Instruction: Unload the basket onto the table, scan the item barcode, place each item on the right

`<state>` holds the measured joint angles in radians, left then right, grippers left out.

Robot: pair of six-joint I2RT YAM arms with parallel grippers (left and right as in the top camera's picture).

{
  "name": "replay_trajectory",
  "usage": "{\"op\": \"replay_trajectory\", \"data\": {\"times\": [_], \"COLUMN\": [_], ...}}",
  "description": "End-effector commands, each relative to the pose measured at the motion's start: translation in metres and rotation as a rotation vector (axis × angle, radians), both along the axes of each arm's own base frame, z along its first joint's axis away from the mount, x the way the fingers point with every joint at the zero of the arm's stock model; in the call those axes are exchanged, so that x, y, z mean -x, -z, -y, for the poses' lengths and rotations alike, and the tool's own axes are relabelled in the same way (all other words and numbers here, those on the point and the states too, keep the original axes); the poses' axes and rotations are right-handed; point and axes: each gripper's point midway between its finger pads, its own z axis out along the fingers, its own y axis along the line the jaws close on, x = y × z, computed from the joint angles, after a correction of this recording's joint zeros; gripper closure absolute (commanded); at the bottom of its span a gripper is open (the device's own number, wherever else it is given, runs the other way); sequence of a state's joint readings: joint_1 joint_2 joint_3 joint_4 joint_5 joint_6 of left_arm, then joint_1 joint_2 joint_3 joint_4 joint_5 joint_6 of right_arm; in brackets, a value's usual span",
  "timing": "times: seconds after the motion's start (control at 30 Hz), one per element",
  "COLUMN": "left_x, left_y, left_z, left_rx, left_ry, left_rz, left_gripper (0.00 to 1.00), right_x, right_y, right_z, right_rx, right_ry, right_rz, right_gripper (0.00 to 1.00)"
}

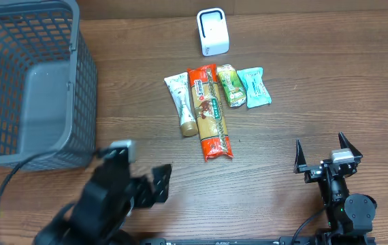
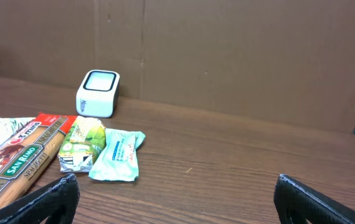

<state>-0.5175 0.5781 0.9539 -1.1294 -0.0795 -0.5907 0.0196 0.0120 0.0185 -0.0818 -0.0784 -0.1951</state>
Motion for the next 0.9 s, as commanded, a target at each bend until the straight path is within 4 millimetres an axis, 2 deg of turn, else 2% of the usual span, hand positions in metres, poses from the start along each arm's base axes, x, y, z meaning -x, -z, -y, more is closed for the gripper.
{"op": "replay_trajectory", "data": {"times": [0.0,0.2,0.33,0.6,0.87], "left_x": [0.015,0.033,0.038,0.03,0.017], "left_y": [-0.011,-0.014,-0.001,0.029,0.029], "left_z": [-0.008,-0.018,-0.021,-0.009,-0.004], "left_rx": [0.005,0.031,0.011,0.063,0.084], "left_ry": [0.037,0.033,0.032,0.006,-0.005], "left_rz": [0.084,0.125,0.08,0.003,0.045], "left_gripper": [0.0,0.0,0.0,0.01,0.01], "right_x": [0.0,0.0,0.0,0.0,0.0], "right_y": [0.002,0.002,0.002,0.002,0.002], "right_z": [-0.001,-0.001,-0.001,-0.001,-0.001], "right_rx": [0.004,0.004,0.004,0.004,0.004], "right_ry": [-0.004,-0.004,-0.004,-0.004,-0.004], "right_rz": [0.005,0.005,0.005,0.005,0.005], "right_gripper": [0.0,0.0,0.0,0.0,0.0]}}
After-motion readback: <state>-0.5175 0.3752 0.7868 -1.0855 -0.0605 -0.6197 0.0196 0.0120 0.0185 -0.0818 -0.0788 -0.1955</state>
